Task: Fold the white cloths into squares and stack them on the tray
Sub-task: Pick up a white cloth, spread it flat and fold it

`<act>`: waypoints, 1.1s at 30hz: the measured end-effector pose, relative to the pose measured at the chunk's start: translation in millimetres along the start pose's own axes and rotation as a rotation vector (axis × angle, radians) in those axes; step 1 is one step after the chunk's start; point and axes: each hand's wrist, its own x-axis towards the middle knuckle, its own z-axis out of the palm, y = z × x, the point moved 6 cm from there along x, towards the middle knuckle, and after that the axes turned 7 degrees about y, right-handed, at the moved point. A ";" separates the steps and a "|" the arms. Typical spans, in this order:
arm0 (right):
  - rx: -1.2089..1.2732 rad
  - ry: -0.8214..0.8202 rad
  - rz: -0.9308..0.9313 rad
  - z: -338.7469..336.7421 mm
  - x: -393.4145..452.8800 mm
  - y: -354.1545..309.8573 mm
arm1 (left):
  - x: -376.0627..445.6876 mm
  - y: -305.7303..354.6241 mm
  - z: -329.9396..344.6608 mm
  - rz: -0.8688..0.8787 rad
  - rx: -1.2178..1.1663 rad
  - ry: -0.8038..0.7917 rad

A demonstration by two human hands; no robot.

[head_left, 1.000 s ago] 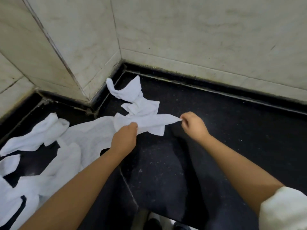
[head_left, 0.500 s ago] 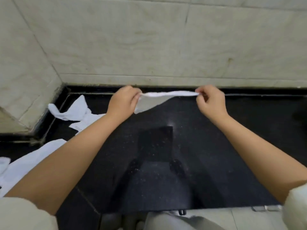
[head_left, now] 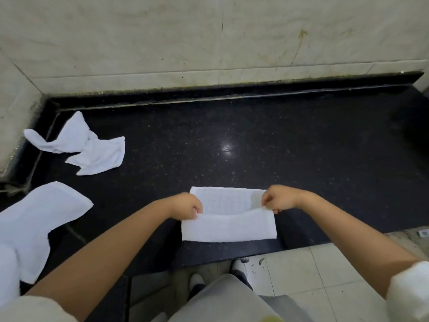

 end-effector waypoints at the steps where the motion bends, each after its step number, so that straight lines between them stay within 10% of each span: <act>1: 0.044 0.071 0.012 -6.5 3.6 3.1 | 4.7 -1.9 -7.0 -0.018 -0.005 0.085; 9: 0.149 0.459 0.166 -15.0 23.5 35.0 | 39.3 -20.1 -32.3 -0.208 -0.120 0.490; 33: -0.139 0.625 0.178 10.1 35.1 26.5 | 45.7 -15.7 -6.2 -0.235 0.504 0.460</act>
